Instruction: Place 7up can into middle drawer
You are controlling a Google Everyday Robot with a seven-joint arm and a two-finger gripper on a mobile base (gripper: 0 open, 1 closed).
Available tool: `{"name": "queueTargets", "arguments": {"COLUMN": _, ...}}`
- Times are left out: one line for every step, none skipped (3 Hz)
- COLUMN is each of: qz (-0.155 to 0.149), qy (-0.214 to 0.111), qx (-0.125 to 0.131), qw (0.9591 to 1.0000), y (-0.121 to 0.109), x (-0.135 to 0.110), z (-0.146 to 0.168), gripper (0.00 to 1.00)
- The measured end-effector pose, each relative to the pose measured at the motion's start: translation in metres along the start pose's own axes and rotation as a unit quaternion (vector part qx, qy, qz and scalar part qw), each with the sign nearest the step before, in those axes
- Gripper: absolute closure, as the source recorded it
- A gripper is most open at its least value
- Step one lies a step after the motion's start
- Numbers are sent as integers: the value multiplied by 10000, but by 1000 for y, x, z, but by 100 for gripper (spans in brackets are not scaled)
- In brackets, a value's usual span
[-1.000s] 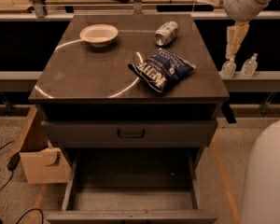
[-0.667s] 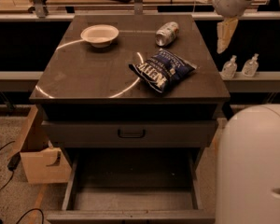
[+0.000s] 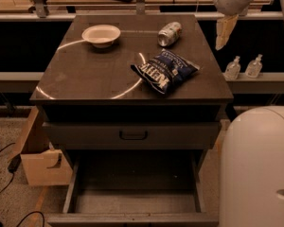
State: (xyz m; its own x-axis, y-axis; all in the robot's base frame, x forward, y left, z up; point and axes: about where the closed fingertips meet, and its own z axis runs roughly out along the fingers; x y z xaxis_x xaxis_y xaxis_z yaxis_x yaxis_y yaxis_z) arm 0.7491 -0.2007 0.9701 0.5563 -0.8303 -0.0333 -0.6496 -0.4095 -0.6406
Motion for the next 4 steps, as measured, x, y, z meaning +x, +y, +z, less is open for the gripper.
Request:
{"name": "queueTargets", "arguments": {"qz": -158, "qy": 143, "qx": 553, "qw": 9982, "y": -24, "x": 15, "z": 17, "gripper": 0}}
{"name": "queueTargets", "arguments": {"qz": -282, "qy": 311, "qx": 945, "qw": 9946, "y": -39, "x": 29, "z": 34, "gripper": 0}}
{"name": "queueTargets", "arguments": {"qz": -333, "qy": 495, "qx": 1156, "qw": 9915, "y": -45, "x": 39, "z": 54, "gripper": 0}}
{"name": "queueTargets", "arguments": {"qz": -187, "qy": 404, "qx": 1607, "qw": 9860, "y": -49, "x": 46, "z": 69, "gripper": 0}}
